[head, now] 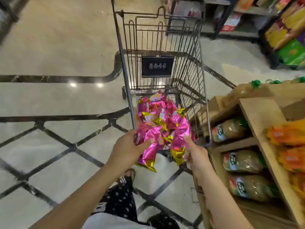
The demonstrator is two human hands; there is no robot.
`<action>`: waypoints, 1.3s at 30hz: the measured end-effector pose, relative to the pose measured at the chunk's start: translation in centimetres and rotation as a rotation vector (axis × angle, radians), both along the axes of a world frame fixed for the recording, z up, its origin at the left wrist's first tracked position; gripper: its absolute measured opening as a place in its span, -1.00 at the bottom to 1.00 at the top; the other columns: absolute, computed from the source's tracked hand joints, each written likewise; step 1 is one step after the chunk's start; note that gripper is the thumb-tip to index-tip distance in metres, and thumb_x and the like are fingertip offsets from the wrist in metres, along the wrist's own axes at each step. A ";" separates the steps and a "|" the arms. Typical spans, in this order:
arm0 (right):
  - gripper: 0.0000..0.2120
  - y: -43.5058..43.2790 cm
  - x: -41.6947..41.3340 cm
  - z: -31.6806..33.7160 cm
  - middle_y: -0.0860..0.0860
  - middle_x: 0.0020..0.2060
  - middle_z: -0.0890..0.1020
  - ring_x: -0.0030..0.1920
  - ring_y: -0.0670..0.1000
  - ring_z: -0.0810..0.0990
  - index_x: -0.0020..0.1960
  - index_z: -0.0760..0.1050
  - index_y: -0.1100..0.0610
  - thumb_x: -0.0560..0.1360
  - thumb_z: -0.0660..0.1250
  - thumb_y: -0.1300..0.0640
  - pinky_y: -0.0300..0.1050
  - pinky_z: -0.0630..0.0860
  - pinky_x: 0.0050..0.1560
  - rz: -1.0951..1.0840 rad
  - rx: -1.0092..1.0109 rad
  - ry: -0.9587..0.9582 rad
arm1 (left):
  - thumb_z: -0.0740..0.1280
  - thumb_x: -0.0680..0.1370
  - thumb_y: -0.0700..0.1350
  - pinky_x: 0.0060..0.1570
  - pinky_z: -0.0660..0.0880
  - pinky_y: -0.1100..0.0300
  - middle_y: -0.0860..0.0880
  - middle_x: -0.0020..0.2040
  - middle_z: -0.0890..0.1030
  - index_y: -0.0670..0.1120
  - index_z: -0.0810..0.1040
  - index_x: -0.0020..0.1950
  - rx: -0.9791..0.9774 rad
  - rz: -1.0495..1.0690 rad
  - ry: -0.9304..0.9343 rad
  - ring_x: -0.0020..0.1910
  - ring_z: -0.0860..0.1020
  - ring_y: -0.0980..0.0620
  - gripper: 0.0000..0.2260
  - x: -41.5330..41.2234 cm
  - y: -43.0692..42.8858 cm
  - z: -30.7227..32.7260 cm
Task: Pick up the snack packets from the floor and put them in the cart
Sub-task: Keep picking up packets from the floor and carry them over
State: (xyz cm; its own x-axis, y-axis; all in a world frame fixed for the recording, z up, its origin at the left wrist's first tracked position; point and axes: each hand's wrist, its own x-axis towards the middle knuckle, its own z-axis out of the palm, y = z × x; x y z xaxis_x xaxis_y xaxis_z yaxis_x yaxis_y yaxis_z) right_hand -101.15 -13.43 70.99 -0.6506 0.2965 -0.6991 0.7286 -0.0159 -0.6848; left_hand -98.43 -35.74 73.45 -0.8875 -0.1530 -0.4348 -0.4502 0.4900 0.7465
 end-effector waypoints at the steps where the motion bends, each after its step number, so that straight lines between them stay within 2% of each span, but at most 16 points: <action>1: -0.49 -0.5 -1.4 -0.3 0.06 -0.42 0.47 -0.39 0.03 0.48 -0.15 0.56 0.24 0.31 0.51 -0.22 -0.06 0.41 -0.25 -0.021 0.006 -0.026 | 0.41 0.46 0.22 -0.35 0.30 0.39 0.22 -0.21 0.52 0.13 0.46 -0.03 0.000 -0.023 -0.003 -0.22 0.51 0.24 -0.75 -2.0 -0.6 0.2; 3: -0.57 -1.0 -3.7 -0.9 0.03 -0.45 0.45 -0.41 0.02 0.44 -0.28 0.46 0.14 0.35 0.50 -0.21 -0.04 0.39 -0.24 -0.050 0.035 -0.044 | 0.40 0.46 0.25 -0.30 0.34 0.36 0.22 -0.20 0.55 0.14 0.48 -0.04 -0.017 -0.064 -0.013 -0.18 0.54 0.20 -0.76 -5.7 -1.6 -0.1; 5: -0.57 -1.3 -5.4 -1.4 0.02 -0.43 0.48 -0.37 0.02 0.45 -0.29 0.45 0.12 0.36 0.48 -0.23 -0.02 0.40 -0.18 -0.076 0.059 -0.064 | 0.38 0.45 0.28 -0.29 0.39 0.27 0.20 -0.23 0.58 0.15 0.52 -0.08 -0.038 -0.087 -0.030 -0.18 0.58 0.15 -0.76 -8.9 -2.0 -0.7; 7: -0.56 -1.5 -6.6 -1.6 0.02 -0.40 0.51 -0.35 0.02 0.46 -0.25 0.48 0.14 0.38 0.45 -0.24 -0.04 0.40 -0.18 -0.101 0.080 -0.087 | 0.35 0.41 0.37 -0.31 0.38 0.19 0.10 -0.21 0.64 0.08 0.59 -0.03 -0.051 -0.124 -0.045 -0.15 0.63 0.04 -0.61 -11.8 -2.1 -1.7; 9: -0.55 -2.0 -7.4 -1.3 0.03 -0.35 0.53 -0.35 0.00 0.47 -0.20 0.50 0.16 0.42 0.40 -0.25 -0.10 0.39 -0.24 -0.087 0.111 -0.098 | 0.31 0.34 0.47 -0.24 0.40 0.17 0.02 -0.07 0.67 -0.01 0.57 0.14 -0.058 -0.156 -0.048 -0.04 0.63 -0.02 -0.37 -14.1 -1.7 -2.1; 12: -0.52 -1.8 -7.0 -0.9 0.03 -0.37 0.46 -0.27 0.07 0.46 -0.27 0.46 0.17 0.46 0.34 -0.26 -0.05 0.38 -0.15 0.010 0.206 -0.119 | 0.35 0.45 0.32 0.04 0.37 0.18 0.13 0.18 0.55 -0.13 0.40 0.37 -0.023 -0.188 -0.066 0.18 0.52 0.03 -0.32 -16.3 0.0 -1.9; 13: -0.55 -1.5 -6.4 -0.8 -0.01 -0.41 0.42 -0.27 0.05 0.45 -0.32 0.41 0.12 0.48 0.34 -0.23 -0.07 0.35 -0.14 0.051 0.234 -0.121 | 0.33 0.46 0.33 0.14 0.36 0.16 0.08 0.33 0.49 -0.16 0.34 0.44 -0.057 -0.229 -0.061 0.29 0.46 -0.01 -0.26 -16.6 0.7 -1.7; 15: -0.65 -0.7 -4.0 -0.7 -0.09 -0.33 0.48 -0.19 -0.01 0.50 -0.19 0.47 0.09 0.48 0.37 -0.19 -0.19 0.34 -0.20 0.071 0.238 -0.096 | 0.27 0.39 0.44 0.32 0.37 -0.04 -0.09 0.46 0.38 -0.10 0.26 0.51 -0.158 -0.326 -0.013 0.39 0.38 -0.13 -0.13 -16.5 2.2 -1.2; 17: -0.46 0.6 -1.2 -0.4 -0.03 0.02 0.59 0.10 0.05 0.54 0.20 0.49 0.14 0.44 0.37 -0.26 -0.18 0.33 -0.12 0.047 0.281 -0.103 | 0.29 0.44 0.37 0.33 0.36 -0.11 -0.16 0.47 0.34 -0.08 0.20 0.54 -0.216 -0.441 0.031 0.41 0.35 -0.17 -0.18 -15.5 4.1 -0.7; 18: -0.34 1.4 0.5 -0.1 -0.01 0.17 0.56 0.21 0.05 0.51 0.34 0.43 0.13 0.43 0.36 -0.30 -0.15 0.34 -0.05 0.041 0.334 -0.114 | 0.32 0.49 0.29 0.31 0.37 -0.08 -0.18 0.46 0.34 -0.11 0.18 0.55 -0.246 -0.514 0.062 0.41 0.34 -0.18 -0.23 -14.6 5.1 -0.5; 20: -0.20 3.0 4.1 0.5 0.03 0.31 0.50 0.33 0.07 0.45 0.48 0.31 0.11 0.41 0.33 -0.35 -0.11 0.40 0.05 0.084 0.471 -0.132 | 0.31 0.53 0.22 0.31 0.36 -0.06 -0.20 0.46 0.33 -0.14 0.15 0.56 -0.365 -0.704 0.137 0.41 0.33 -0.18 -0.26 -12.2 7.4 -0.1; 23: -0.08 4.8 10.3 1.8 0.11 0.42 0.38 0.41 0.14 0.32 0.54 0.15 0.17 0.43 0.24 -0.41 -0.02 0.35 0.33 0.204 0.762 -0.238 | 0.22 0.54 0.28 0.35 0.35 -0.04 -0.19 0.48 0.29 -0.10 0.12 0.56 -0.571 -1.053 0.204 0.43 0.30 -0.19 -0.27 -7.4 11.3 0.5; 25: -0.07 5.9 14.6 2.4 0.13 0.43 0.34 0.43 0.16 0.28 0.54 0.12 0.17 0.43 0.19 -0.44 0.02 0.30 0.40 0.218 0.872 -0.307 | 0.19 0.54 0.31 0.33 0.36 -0.02 -0.16 0.46 0.31 -0.07 0.16 0.53 -0.650 -1.242 0.231 0.42 0.31 -0.17 -0.30 -3.3 13.8 0.5; 32: -0.16 7.7 34.1 3.2 0.10 0.38 0.37 0.38 0.13 0.31 0.49 0.19 0.16 0.46 0.18 -0.41 -0.02 0.36 0.31 -0.046 0.836 -0.451 | 0.10 0.54 0.38 0.46 0.15 -0.03 -0.18 0.58 0.11 -0.05 0.01 0.60 -0.746 -1.702 0.374 0.55 0.11 -0.17 -0.22 13.8 20.8 0.7; 35: -0.12 7.3 43.3 3.3 0.11 0.41 0.34 0.41 0.14 0.29 0.53 0.11 0.19 0.47 0.16 -0.41 -0.03 0.34 0.34 -0.193 0.788 -0.527 | 0.10 0.54 0.38 0.47 0.12 -0.03 -0.19 0.59 0.07 -0.05 -0.01 0.60 -0.728 -1.860 0.413 0.56 0.07 -0.17 -0.22 21.1 23.3 0.6; 39: -0.18 5.6 55.2 3.6 0.10 0.35 0.41 0.36 0.12 0.34 0.47 0.20 0.17 0.47 0.19 -0.40 -0.04 0.36 0.31 -0.450 0.731 -0.612 | 0.08 0.55 0.37 0.47 0.12 -0.02 -0.19 0.58 0.09 -0.06 -0.02 0.60 -0.709 -2.066 0.520 0.55 0.09 -0.16 -0.23 31.1 26.4 0.9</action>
State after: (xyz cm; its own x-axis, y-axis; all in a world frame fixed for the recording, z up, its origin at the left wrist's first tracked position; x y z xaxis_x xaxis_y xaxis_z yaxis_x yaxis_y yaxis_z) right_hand -46.00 -7.87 74.54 0.0279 0.9047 -0.4252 0.9827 -0.1026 -0.1539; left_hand -67.36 -9.34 74.32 0.0351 0.8687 -0.4940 0.9894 0.0393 0.1394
